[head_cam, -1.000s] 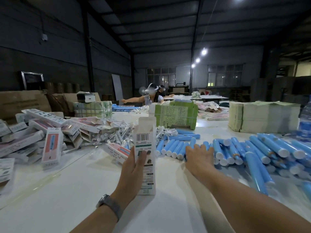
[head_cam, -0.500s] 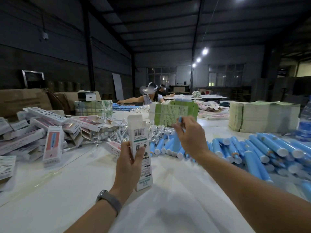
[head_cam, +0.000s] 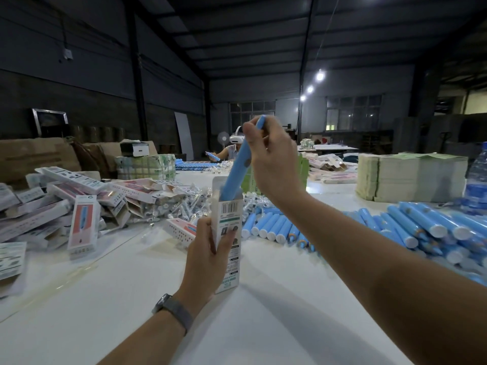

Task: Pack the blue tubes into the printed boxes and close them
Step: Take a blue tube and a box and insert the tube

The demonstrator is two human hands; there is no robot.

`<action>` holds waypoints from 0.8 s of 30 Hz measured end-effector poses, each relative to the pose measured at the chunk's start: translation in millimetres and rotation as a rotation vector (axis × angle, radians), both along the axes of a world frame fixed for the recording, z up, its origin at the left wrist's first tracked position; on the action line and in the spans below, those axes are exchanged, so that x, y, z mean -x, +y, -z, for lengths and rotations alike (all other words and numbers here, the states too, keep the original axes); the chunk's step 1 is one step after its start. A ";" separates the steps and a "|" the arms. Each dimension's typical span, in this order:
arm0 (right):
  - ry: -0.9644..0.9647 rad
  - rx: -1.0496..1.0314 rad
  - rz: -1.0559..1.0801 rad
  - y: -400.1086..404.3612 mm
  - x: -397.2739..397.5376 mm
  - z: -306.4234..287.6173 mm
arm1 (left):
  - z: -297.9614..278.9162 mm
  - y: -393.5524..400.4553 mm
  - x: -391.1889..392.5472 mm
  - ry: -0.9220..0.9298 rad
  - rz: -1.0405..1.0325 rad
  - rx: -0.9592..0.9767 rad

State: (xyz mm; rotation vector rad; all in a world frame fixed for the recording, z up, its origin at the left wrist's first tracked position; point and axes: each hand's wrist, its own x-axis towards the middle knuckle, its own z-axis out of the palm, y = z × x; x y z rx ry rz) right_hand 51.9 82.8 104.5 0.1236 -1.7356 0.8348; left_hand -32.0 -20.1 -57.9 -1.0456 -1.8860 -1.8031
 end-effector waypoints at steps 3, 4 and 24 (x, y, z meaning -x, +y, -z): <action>-0.035 0.042 -0.027 -2.2 6.8 4.8 | -1.2 -2.0 0.2 0.003 -0.010 -0.022; -0.014 0.041 -0.028 -2.1 7.7 4.4 | -1.3 -2.4 0.0 0.010 -0.009 -0.024; -0.319 -0.481 0.240 2.2 26.3 61.2 | 3.5 -1.1 13.2 0.056 -0.114 0.017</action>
